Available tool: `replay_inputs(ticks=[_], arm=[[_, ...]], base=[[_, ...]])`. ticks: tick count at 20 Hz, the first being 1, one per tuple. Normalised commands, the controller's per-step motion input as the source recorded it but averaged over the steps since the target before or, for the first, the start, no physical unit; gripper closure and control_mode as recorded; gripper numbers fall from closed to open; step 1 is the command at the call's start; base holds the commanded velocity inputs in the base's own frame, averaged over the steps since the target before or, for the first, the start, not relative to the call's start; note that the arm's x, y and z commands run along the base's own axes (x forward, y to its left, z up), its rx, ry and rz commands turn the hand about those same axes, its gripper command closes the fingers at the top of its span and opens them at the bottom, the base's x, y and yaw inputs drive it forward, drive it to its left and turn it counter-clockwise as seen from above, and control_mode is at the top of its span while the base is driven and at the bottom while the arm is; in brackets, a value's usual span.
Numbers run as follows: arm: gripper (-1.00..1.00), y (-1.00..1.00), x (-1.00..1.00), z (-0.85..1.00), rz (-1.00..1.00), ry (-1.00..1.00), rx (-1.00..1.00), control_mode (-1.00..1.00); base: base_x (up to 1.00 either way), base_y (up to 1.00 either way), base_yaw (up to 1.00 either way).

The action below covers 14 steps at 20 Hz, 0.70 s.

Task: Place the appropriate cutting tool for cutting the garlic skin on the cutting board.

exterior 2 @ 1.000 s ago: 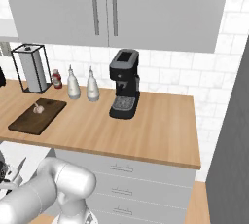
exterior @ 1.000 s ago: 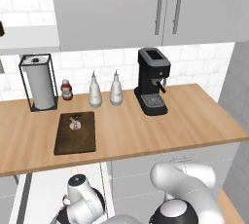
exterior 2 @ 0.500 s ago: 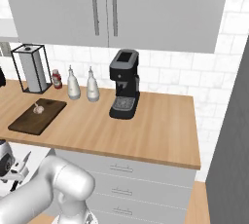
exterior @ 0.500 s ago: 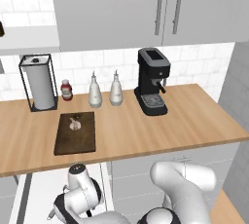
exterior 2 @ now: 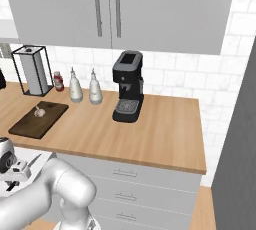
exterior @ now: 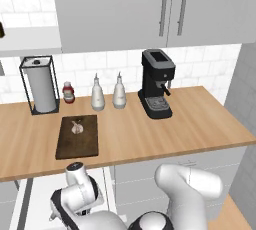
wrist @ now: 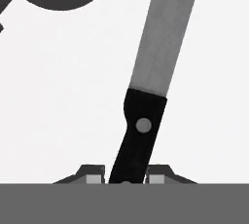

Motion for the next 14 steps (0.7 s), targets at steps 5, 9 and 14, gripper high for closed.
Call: replay_inputs(ticks=[5,9,14], arm=[[1.00,0.00,-0.75,-0.01,0.07,0.00,0.02,-1.00],[1.00,-0.01,-0.84,-0.14,0.04,0.00,0.04,-1.00],[1.00,-0.01,-0.48,0.00,0.00,0.00,0.07,-1.00]], base=[[0.00,0.00,0.00],[0.00,0.00,0.00],[0.00,0.00,0.00]])
